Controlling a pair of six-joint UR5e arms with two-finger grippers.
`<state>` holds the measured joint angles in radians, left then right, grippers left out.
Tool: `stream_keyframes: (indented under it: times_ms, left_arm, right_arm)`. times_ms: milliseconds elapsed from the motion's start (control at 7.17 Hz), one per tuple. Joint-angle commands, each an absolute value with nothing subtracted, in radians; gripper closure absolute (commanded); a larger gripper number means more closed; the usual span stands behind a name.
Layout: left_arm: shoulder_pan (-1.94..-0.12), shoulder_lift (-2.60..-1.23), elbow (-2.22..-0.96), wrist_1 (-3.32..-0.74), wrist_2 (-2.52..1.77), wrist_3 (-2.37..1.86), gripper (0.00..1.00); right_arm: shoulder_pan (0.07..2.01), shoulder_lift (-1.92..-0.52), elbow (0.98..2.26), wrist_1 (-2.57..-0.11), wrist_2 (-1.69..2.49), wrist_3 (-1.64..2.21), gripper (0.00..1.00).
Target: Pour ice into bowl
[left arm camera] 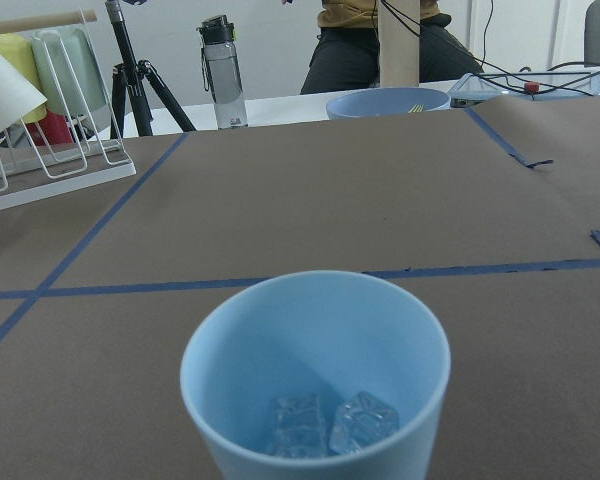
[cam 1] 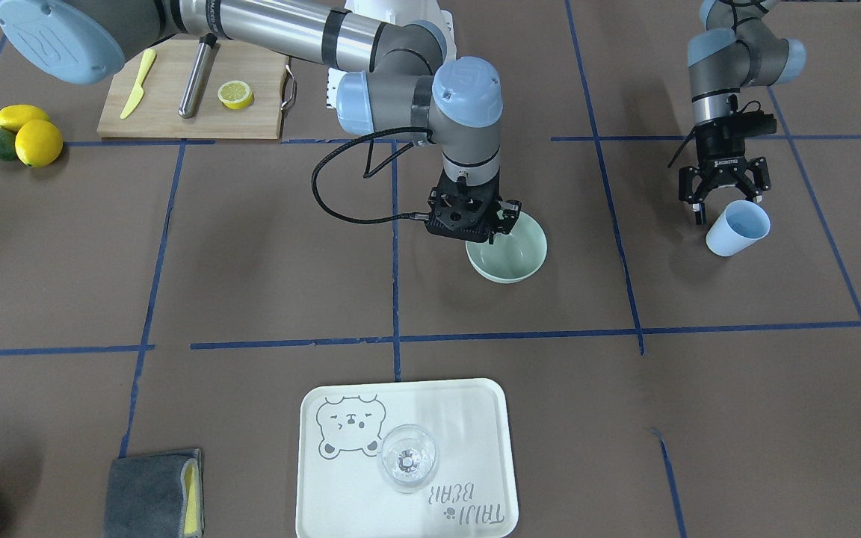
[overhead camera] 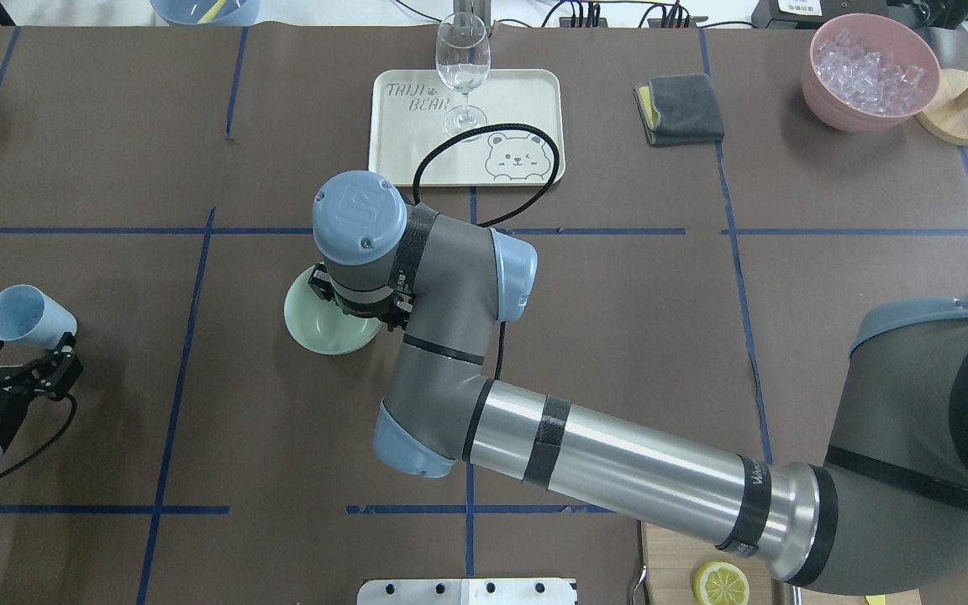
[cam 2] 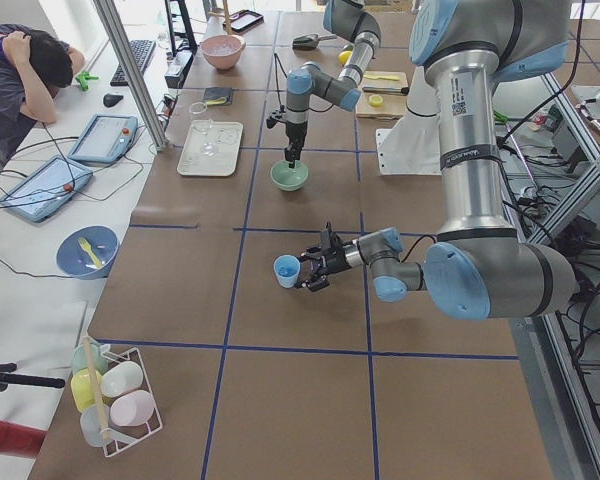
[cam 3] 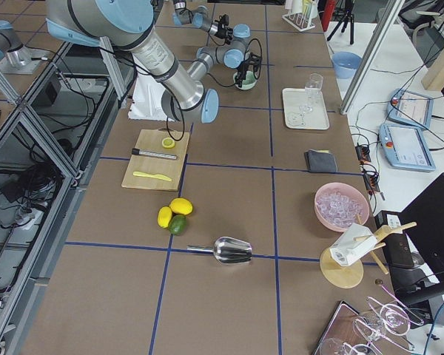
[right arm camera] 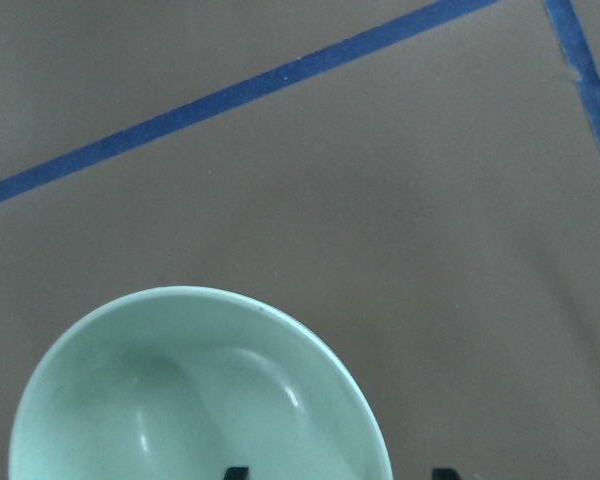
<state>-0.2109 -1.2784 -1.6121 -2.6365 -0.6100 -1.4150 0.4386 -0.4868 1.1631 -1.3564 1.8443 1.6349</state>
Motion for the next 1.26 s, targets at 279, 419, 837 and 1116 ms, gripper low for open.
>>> stream_keyframes:
  times_ms: [279, 419, 837, 1116]
  left_arm:
    - [-0.236, -1.295, -1.611, -2.638, -0.551, -1.430, 0.00]
    - [-0.238, -1.331, -1.568, -2.640, -0.546, -1.431, 0.00]
    - [-0.259, -1.353, -1.526, -2.640, -0.529, -1.431, 0.01]
    - [-0.268, -1.361, -1.513, -2.640, -0.529, -1.430, 0.01]
  right_arm:
    - [0.439, -0.488, 1.170, -1.358, 1.853, 1.625, 0.00]
    - [0.439, -0.488, 1.172, -1.358, 1.855, 1.624, 0.00]
    - [0.478, -0.498, 1.222, -1.417, 1.926, 1.612, 0.00]
    - [0.523, -0.579, 1.390, -1.610, 1.936, 1.480, 0.00]
